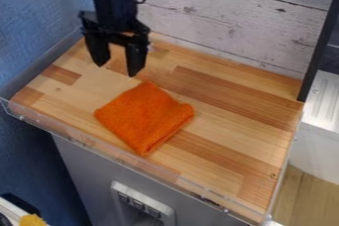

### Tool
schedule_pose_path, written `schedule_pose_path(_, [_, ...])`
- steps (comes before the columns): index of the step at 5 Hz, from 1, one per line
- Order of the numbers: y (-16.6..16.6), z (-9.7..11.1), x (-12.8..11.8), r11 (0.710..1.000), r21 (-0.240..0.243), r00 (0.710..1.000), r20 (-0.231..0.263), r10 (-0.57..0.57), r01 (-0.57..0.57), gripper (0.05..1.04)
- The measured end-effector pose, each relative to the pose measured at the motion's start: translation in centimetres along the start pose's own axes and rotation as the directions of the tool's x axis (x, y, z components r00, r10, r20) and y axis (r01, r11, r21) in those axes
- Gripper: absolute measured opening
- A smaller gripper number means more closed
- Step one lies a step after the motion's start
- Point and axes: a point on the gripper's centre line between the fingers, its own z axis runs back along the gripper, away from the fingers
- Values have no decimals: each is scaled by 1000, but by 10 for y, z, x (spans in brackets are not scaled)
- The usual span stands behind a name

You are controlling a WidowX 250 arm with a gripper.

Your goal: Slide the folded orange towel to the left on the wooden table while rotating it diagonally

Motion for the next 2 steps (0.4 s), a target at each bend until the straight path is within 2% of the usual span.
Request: schedule_pose_path(2, [15, 3, -11, 1000, 9, 1000, -19, -10, 10, 995])
